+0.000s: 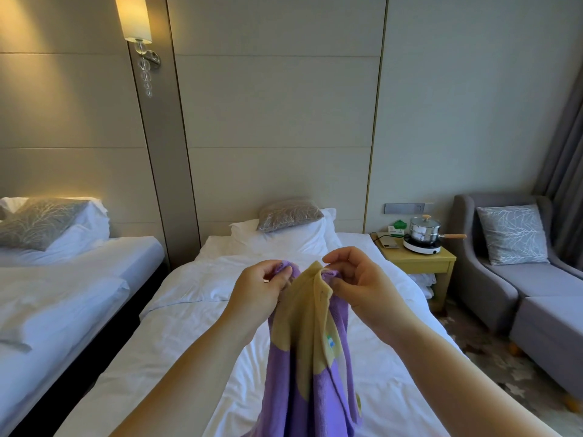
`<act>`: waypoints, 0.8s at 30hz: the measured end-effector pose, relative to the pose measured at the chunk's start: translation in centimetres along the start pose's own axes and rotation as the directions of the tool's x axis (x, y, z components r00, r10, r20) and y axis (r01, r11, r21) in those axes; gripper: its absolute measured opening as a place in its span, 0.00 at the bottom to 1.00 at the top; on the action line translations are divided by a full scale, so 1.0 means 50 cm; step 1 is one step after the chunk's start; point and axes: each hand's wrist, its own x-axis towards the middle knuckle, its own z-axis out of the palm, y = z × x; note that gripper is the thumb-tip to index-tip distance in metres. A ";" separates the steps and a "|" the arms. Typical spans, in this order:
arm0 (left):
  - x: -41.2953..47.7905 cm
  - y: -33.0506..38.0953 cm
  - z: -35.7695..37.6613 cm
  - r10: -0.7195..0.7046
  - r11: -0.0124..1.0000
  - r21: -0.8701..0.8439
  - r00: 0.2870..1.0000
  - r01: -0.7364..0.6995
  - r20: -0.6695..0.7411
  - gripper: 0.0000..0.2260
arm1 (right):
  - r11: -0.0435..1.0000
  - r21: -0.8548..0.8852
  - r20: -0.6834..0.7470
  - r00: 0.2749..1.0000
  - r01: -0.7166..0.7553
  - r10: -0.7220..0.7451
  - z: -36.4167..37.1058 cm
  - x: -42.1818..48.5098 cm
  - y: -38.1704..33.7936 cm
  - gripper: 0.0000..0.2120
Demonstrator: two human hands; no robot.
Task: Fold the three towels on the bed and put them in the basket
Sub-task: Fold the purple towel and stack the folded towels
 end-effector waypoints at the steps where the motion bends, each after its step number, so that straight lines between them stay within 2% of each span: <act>1: 0.002 0.002 0.000 0.020 1.000 -0.009 1.000 -0.020 -0.013 0.07 | 1.000 -0.013 0.045 0.999 0.023 -0.023 0.002 -0.002 -0.005 0.10; 4: -0.001 0.010 0.007 0.027 0.997 -0.079 0.999 -0.025 0.033 0.01 | 0.995 -0.070 0.073 0.995 0.069 -0.064 0.009 0.001 -0.012 0.11; 8: -0.004 0.010 0.015 0.088 0.996 -0.025 0.992 -0.086 0.090 0.09 | 0.990 -0.124 -0.005 0.997 0.070 -0.071 0.008 0.004 -0.007 0.11; 12: -0.009 0.007 0.010 0.127 0.992 -0.029 0.970 -0.124 0.208 0.15 | 0.985 -0.163 -0.051 0.996 0.061 -0.071 0.005 0.004 -0.003 0.10; 15: -0.014 0.011 0.006 0.172 0.985 -0.083 0.935 -0.154 0.311 0.11 | 0.989 -0.136 -0.063 0.996 0.055 -0.064 0.004 0.002 -0.004 0.10; 18: -0.013 0.011 0.000 0.177 0.982 -0.118 0.918 -0.144 0.354 0.08 | 0.991 -0.127 -0.064 0.997 0.038 -0.047 0.001 0.000 -0.006 0.09; 21: -0.013 0.011 0.009 0.157 0.987 -0.073 0.947 -0.143 0.279 0.06 | 0.995 -0.097 -0.071 0.997 -0.021 0.014 0.004 0.000 -0.005 0.09; 24: -0.010 0.004 0.024 0.094 0.995 -0.050 0.992 -0.090 0.083 0.05 | 0.994 -0.103 -0.152 0.988 -0.037 0.021 0.011 0.003 0.001 0.09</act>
